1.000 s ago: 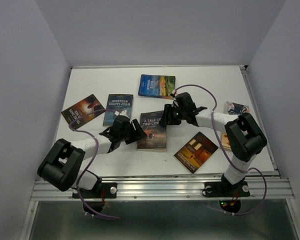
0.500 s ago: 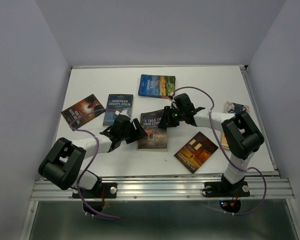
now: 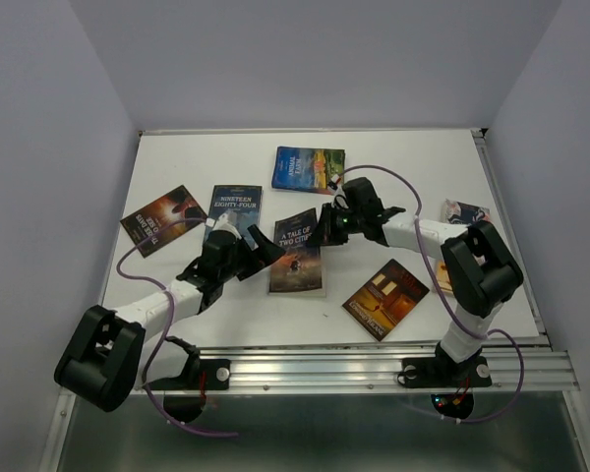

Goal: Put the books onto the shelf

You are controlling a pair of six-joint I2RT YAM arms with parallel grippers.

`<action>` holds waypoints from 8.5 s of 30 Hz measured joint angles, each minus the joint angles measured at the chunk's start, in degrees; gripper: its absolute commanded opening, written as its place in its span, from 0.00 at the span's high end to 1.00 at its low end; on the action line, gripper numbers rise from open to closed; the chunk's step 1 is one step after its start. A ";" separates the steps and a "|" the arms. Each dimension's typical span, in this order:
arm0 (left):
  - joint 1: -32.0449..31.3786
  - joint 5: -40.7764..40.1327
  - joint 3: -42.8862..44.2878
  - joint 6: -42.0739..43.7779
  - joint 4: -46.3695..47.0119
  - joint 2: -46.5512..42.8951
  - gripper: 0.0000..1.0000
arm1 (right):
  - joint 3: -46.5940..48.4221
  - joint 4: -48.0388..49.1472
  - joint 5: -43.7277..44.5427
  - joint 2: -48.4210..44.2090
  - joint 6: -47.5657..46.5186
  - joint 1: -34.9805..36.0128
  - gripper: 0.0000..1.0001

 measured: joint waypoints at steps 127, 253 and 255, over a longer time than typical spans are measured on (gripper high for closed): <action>-8.20 21.86 7.89 9.07 19.96 20.06 0.62 | -16.96 -3.15 -12.26 -2.89 1.53 -4.87 0.58; 9.53 -19.67 12.76 2.14 -16.28 -7.98 0.01 | 72.52 -17.07 -22.53 46.95 -27.52 -23.26 0.00; 9.73 -19.69 12.76 2.25 -16.41 -7.98 0.01 | 69.61 -16.76 -19.47 45.33 -28.17 -23.30 0.00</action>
